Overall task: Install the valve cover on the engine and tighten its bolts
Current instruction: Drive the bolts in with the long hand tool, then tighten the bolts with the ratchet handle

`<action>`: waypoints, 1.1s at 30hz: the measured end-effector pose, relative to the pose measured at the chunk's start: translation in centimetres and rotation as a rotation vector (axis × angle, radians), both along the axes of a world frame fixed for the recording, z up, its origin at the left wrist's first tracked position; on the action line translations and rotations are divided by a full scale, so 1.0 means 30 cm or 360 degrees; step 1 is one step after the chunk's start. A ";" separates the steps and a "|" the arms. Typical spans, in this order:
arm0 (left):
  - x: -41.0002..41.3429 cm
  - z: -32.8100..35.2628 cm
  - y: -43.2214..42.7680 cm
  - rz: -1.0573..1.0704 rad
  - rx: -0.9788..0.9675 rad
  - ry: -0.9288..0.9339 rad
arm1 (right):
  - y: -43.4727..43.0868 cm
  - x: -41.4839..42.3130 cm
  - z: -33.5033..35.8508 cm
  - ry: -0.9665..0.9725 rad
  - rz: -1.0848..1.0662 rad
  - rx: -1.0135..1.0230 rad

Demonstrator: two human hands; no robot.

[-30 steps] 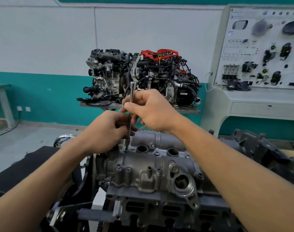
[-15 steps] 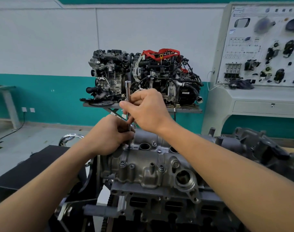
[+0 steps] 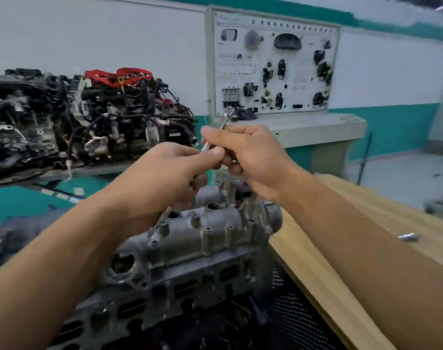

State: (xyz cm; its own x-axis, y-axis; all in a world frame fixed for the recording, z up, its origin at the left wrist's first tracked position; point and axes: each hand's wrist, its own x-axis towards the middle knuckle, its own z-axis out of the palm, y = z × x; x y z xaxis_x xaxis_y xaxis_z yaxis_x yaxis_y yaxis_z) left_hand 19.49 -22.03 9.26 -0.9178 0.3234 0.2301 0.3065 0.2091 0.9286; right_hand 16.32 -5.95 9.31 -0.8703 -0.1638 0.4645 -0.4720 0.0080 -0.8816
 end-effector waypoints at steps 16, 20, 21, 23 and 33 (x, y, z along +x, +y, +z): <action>0.087 -0.446 0.925 -0.1018 0.0022 -0.1304 | 1.161 0.442 -0.594 -0.0897 -0.1436 0.1747; 0.099 -0.453 0.927 -0.0978 0.0090 -0.1293 | 1.177 0.383 -0.746 -0.0928 -0.1374 0.2031; 0.094 -0.444 0.904 -0.0942 0.0107 -0.1230 | 1.178 0.358 -0.763 -0.0925 -0.1410 0.2048; 0.076 -0.412 0.831 -0.0857 0.0153 -0.1034 | 1.184 0.326 -0.787 -0.0962 -0.1444 0.2027; 0.077 -0.177 0.318 -0.0398 0.0324 -0.0452 | 0.618 0.203 -0.216 -0.0245 -0.0495 0.0370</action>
State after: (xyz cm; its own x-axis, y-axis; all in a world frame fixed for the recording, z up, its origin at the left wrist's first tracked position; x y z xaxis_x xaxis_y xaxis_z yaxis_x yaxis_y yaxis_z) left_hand 21.82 -12.48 3.96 -0.8532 0.5179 0.0618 0.0507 -0.0356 0.9981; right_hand 22.42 12.59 2.83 -0.9512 0.0328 0.3069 -0.2786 0.3365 -0.8995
